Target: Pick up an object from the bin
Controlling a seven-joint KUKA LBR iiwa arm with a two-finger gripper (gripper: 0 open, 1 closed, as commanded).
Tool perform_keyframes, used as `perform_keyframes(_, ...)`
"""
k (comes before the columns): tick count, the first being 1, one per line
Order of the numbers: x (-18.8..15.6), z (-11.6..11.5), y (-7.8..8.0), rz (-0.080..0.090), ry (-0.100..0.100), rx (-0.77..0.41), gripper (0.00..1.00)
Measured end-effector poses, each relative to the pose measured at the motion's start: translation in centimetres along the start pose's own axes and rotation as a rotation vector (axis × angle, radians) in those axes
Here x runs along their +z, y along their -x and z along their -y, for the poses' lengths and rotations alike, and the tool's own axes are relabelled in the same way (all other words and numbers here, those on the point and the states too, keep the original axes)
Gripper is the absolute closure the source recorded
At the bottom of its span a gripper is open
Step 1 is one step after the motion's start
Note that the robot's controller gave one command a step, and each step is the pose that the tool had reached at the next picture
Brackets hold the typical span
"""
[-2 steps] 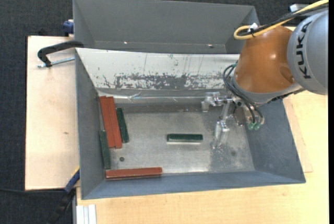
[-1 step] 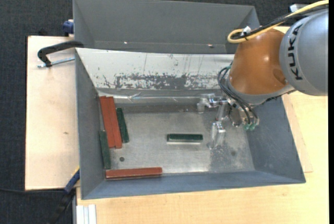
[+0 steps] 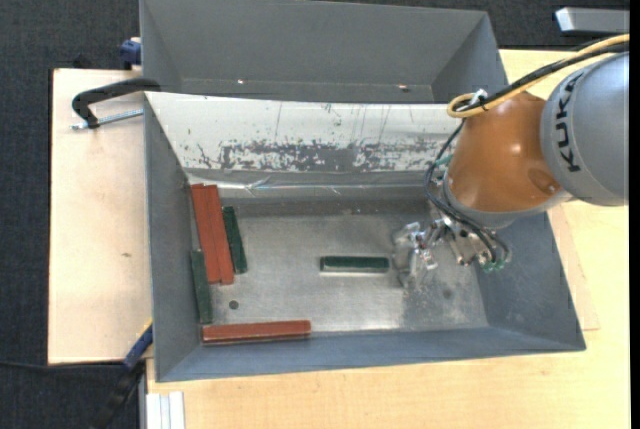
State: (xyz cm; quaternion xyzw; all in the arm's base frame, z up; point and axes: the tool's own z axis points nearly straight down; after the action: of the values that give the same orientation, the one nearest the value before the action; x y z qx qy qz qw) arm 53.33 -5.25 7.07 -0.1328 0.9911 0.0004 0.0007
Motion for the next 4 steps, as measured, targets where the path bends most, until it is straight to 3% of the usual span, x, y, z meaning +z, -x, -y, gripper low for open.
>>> perform_keyframes(1, 0.0, 0.0, 0.0, 0.000, 0.000, 0.000, 0.00)
perform_keyframes(2, 0.0, 0.0, 0.0, 0.000, 0.000, 0.000, 0.00)
perform_keyframes(3, 0.0, -6.1, -1.2, -0.001, 0.001, 0.073, 1.00)
perform_keyframes(4, 0.0, -6.1, -1.2, -0.001, 0.000, 0.073, 1.00)
